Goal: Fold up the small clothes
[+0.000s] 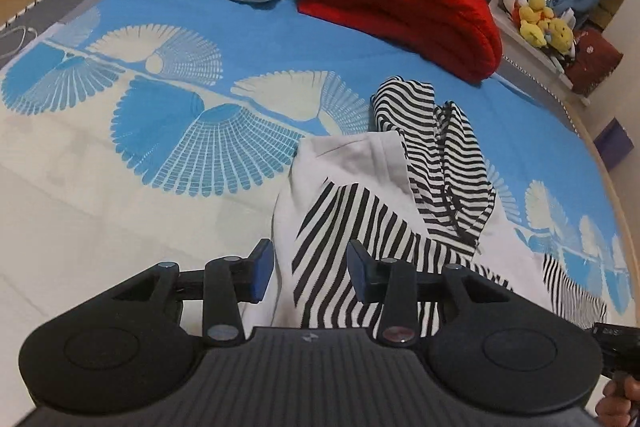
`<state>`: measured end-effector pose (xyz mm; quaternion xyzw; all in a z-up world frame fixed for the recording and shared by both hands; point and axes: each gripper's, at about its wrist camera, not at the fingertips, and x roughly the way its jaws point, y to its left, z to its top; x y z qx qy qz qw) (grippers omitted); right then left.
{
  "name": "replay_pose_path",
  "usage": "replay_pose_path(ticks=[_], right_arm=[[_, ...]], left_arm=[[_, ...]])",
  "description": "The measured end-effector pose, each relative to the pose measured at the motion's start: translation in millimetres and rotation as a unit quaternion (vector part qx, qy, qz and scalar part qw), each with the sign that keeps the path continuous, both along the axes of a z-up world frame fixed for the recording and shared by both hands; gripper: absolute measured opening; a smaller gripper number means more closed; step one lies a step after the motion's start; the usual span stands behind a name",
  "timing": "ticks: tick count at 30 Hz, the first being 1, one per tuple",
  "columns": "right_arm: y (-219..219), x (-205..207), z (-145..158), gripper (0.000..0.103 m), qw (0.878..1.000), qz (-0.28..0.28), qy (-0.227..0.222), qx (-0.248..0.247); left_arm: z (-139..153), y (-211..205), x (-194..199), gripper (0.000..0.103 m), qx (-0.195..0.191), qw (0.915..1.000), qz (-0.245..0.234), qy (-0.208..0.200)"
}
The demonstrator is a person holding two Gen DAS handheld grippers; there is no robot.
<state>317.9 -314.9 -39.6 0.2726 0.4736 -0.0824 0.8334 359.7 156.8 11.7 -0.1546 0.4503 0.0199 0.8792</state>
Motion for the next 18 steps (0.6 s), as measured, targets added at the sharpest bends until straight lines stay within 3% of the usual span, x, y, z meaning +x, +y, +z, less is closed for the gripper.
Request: replay_pose_path(ticks=[6, 13, 15, 16, 18], right_arm=[[-4, 13, -43, 0.028, 0.997, -0.019, 0.063, 0.027], [3, 24, -67, 0.028, 0.996, -0.016, 0.09, -0.013], [4, 25, -67, 0.018, 0.996, -0.006, 0.085, -0.013], [6, 26, -66, 0.0, 0.997, 0.003, 0.079, -0.016], [8, 25, -57, 0.0, 0.999, 0.018, 0.047, -0.017]], left_arm=[[6, -12, -7, 0.044, 0.004, 0.9998, -0.02, -0.003], [5, -15, -7, 0.044, 0.014, 0.9995, -0.029, -0.001], [5, -14, -7, 0.044, 0.014, 0.9995, -0.027, -0.002], [5, -14, -7, 0.044, 0.014, 0.9995, -0.027, -0.003], [3, -15, -6, 0.044, 0.018, 0.9995, -0.027, -0.001]])
